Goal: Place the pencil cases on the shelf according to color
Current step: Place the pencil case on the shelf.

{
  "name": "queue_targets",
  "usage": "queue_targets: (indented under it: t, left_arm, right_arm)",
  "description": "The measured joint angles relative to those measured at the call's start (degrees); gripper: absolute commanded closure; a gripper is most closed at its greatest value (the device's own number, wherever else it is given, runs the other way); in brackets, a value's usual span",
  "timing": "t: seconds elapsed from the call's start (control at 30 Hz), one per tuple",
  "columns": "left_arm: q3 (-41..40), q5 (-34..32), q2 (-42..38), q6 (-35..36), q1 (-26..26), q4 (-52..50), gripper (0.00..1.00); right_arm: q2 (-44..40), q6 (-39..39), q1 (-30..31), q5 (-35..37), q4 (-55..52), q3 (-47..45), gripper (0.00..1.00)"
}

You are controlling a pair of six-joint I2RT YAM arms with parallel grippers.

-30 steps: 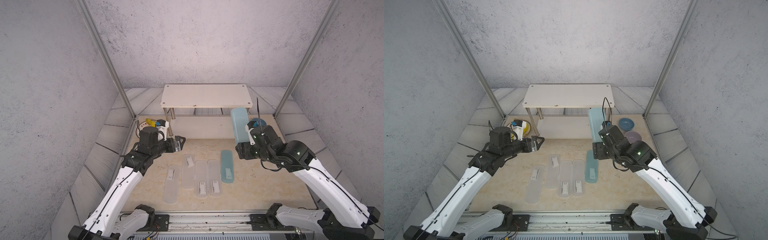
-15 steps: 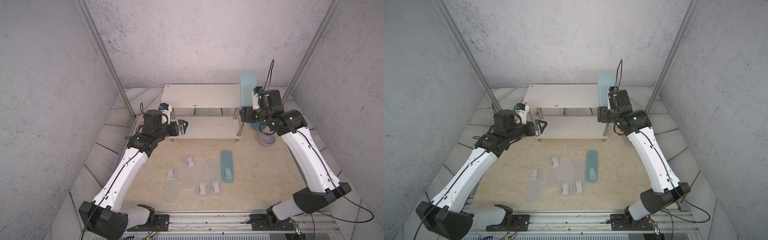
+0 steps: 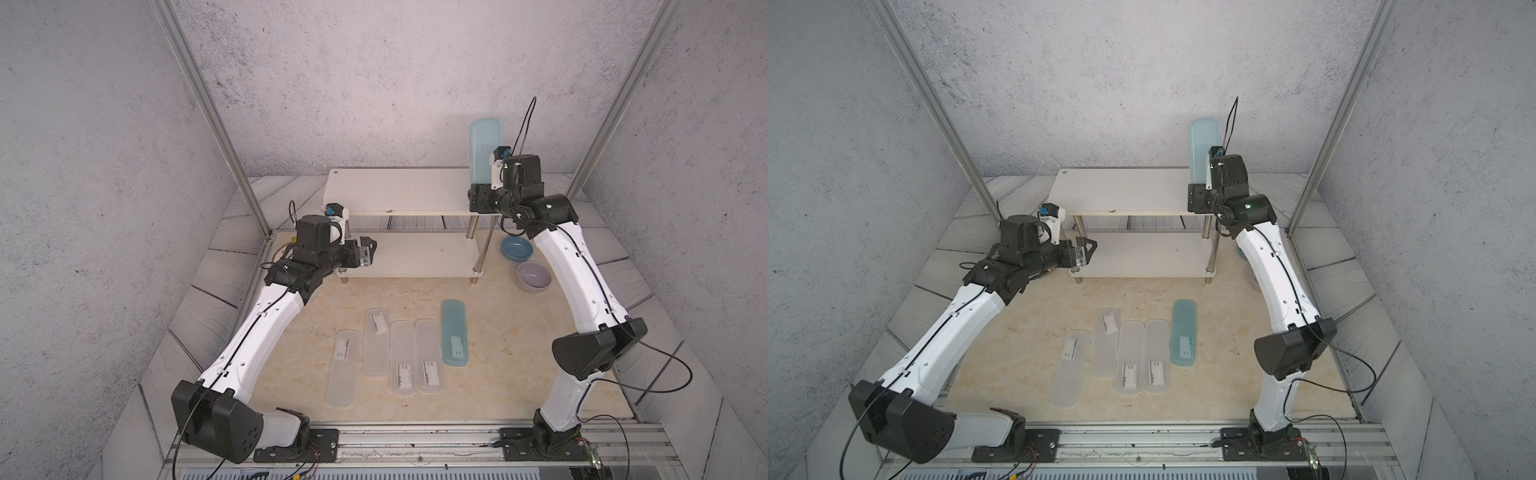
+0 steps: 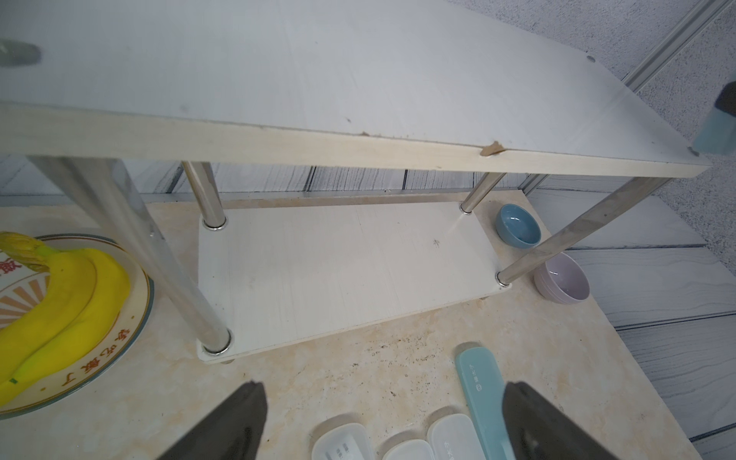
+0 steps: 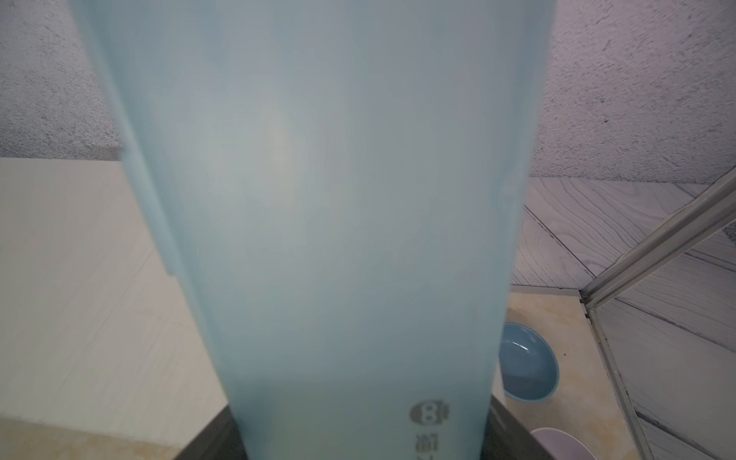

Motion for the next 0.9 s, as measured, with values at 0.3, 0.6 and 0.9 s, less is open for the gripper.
queue_targets:
  t: [0.3, 0.6, 0.9]
  left_arm:
    - [-1.60, 0.00, -1.27, 0.79, 0.17, 0.37, 0.01]
    - [-1.66, 0.09, -1.62, 0.79, 0.24, 0.42, 0.01]
    - [-1.68, 0.22, -1.62, 0.74, 0.24, 0.66, 0.01]
  right_arm:
    - [2.71, 3.13, 0.00, -0.35, -2.32, 3.65, 0.26]
    - [1.14, 5.20, -0.04, -0.96, -2.95, 2.01, 0.26]
    - [0.39, 5.97, -0.04, -2.38, -3.78, 1.55, 0.26]
